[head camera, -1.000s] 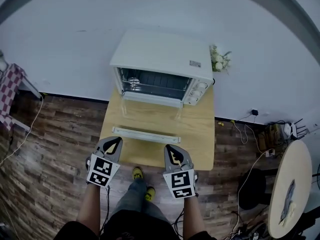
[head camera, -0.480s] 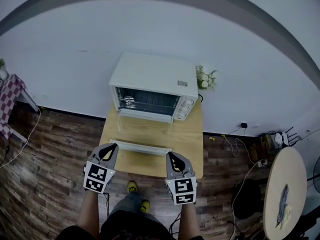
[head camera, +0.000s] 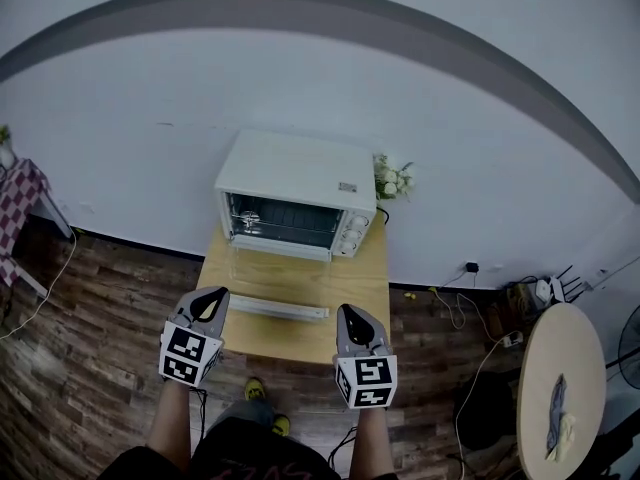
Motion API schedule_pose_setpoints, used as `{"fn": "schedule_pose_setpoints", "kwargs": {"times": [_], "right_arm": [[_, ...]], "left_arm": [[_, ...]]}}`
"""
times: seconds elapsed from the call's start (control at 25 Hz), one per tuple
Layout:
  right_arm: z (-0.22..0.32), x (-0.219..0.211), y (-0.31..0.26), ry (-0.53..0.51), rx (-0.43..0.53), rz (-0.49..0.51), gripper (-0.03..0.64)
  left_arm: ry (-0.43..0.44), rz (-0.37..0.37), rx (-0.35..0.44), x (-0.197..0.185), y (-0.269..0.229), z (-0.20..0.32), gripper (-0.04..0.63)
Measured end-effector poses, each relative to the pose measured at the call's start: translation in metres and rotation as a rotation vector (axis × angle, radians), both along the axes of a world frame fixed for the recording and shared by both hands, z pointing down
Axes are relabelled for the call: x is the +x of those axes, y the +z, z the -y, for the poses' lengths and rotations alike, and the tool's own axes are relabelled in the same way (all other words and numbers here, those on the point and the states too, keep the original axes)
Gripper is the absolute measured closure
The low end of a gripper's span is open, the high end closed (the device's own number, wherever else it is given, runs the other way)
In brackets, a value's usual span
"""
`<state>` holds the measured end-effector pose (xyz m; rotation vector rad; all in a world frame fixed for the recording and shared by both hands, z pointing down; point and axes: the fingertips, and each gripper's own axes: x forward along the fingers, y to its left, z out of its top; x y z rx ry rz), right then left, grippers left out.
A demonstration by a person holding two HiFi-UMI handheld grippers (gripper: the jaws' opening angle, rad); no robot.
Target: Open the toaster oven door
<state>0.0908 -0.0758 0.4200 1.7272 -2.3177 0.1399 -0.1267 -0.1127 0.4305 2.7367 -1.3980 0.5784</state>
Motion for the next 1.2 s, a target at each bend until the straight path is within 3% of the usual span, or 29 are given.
{"fn": "schedule_pose_setpoints", "kwargs": {"times": [0.64, 1.2], "right_arm": [[-0.009, 0.026, -0.054, 0.037, 0.080, 0.012, 0.609], [-0.019, 0.030, -0.061, 0.053, 0.112, 0.010, 0.609]], "left_arm": [[0.000, -0.090, 0.087, 0.008, -0.066, -0.002, 0.592], [-0.012, -0.117, 0.104, -0.001, -0.075, -0.016, 0.592]]}}
